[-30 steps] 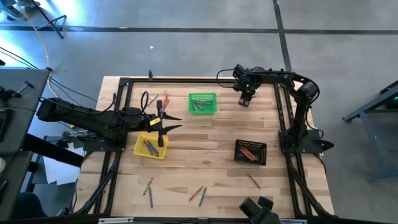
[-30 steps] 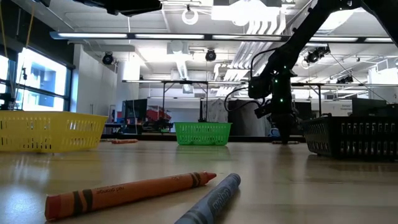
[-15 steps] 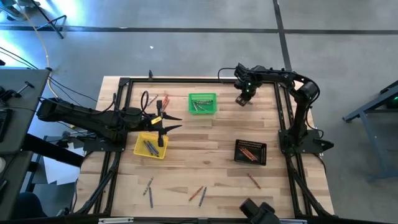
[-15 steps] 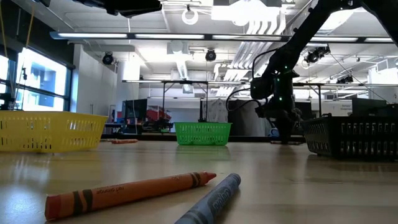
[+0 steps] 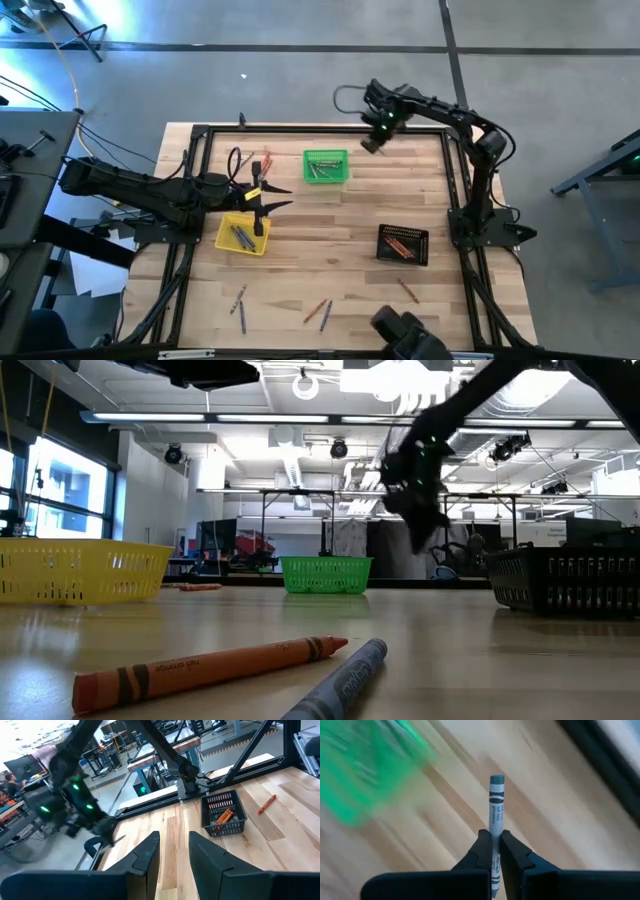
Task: Sort crayons
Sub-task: Put the gray crayon into the green basket, then put the orange crayon into the black basket
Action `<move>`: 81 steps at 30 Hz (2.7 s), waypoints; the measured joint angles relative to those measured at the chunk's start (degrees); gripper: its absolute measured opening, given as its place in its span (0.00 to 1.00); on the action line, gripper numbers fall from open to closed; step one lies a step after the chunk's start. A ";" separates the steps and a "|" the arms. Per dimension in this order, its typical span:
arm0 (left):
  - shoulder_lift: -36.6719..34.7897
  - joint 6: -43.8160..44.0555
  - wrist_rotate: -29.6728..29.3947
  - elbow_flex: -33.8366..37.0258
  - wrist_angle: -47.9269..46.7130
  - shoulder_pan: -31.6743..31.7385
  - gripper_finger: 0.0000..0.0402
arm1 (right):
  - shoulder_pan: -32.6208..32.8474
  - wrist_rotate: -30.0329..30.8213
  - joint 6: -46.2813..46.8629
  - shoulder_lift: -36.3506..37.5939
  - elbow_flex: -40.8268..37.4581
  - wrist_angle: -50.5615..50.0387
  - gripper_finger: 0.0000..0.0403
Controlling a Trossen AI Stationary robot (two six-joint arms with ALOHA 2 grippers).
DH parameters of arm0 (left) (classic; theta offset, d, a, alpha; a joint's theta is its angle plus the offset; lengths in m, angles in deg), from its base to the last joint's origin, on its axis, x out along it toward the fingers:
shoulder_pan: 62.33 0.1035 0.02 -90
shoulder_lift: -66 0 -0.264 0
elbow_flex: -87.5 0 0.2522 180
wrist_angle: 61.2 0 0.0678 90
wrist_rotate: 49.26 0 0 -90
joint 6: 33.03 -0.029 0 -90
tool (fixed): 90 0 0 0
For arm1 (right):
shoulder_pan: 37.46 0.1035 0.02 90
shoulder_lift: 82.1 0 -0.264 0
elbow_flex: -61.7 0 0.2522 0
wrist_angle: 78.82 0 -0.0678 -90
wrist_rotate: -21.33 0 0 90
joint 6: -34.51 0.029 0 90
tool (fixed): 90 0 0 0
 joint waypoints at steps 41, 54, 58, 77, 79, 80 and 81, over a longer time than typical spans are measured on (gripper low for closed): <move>-0.28 5.99 -5.09 0.00 -4.01 -0.06 0.22 | 20.25 3.46 13.22 0.19 -19.95 63.80 0.06; -0.28 6.00 -5.09 0.00 -4.06 -0.06 0.22 | 20.27 0.81 13.30 4.58 -19.89 60.26 0.29; -0.28 6.81 -5.33 0.00 -4.05 -0.06 0.22 | 21.04 0.91 12.93 11.58 -19.87 54.69 0.28; -0.13 41.86 -22.57 0.00 -32.98 6.10 0.22 | 59.36 27.50 31.58 39.20 -19.82 16.90 0.23; 0.16 44.11 -20.45 0.00 -34.40 9.74 0.22 | 62.96 31.42 34.08 39.18 -19.82 15.39 0.23; 0.44 44.82 -18.71 0.00 -34.93 11.71 0.22 | 64.48 33.13 35.06 39.12 -19.82 14.74 0.23; 0.81 45.05 -17.19 0.00 -35.51 13.59 0.22 | 65.75 34.74 35.87 38.95 -19.82 14.21 0.23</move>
